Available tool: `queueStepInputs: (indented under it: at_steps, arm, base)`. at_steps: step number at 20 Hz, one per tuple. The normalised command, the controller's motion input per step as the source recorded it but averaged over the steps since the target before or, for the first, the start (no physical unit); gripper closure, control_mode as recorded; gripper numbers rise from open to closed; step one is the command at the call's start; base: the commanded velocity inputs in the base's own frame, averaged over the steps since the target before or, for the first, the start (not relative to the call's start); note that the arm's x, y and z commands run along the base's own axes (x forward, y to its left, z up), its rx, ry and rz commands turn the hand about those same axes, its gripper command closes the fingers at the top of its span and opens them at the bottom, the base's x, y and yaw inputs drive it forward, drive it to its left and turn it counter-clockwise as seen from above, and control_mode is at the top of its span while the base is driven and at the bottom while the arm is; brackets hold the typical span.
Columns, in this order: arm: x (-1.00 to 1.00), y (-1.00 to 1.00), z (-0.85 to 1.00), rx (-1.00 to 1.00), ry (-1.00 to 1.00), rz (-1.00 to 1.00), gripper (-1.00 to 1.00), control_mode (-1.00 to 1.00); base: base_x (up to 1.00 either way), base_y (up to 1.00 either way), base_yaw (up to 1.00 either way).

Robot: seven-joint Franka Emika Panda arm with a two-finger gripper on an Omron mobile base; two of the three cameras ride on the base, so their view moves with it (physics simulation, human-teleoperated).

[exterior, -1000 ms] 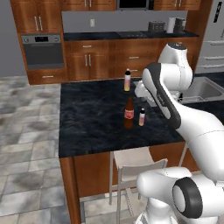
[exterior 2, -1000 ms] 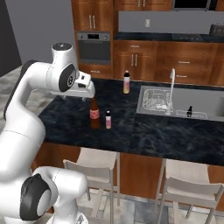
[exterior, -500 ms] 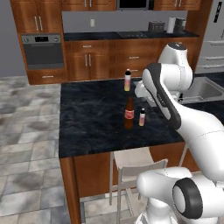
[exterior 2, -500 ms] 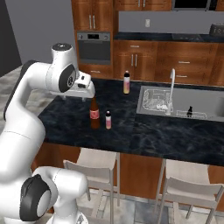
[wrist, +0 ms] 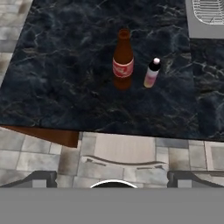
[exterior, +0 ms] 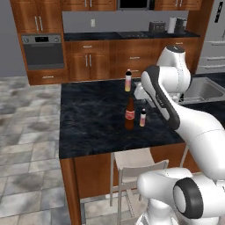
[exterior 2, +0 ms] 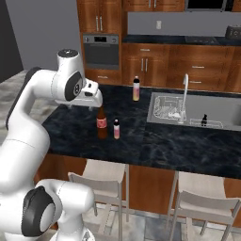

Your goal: Place the large bottle from the dining counter next to the other large bottle outside the sink, and place the small bottle from the dining counter next to the other small bottle inside the sink.

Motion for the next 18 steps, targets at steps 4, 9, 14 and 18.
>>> queueStepInputs:
  at_steps: [4, 9, 14, 18]
  arm:
    - [0.14, 0.02, -0.38, 0.00, -0.01, 0.00, -1.00, -1.00]
    - [0.14, 0.00, -0.33, 0.00, -0.05, 0.00, -1.00, -1.00]
    - [0.13, 0.00, -0.26, 0.00, -0.10, 0.00, -1.00, -1.00]
    - [0.13, 0.01, -0.15, 0.00, -0.11, 0.00, -1.00, -1.00]
  base:
    - [0.00, 0.00, 0.00]
    - [0.00, 0.00, 0.00]
    - [0.00, 0.00, 0.00]
    - [0.00, 0.00, 0.00]
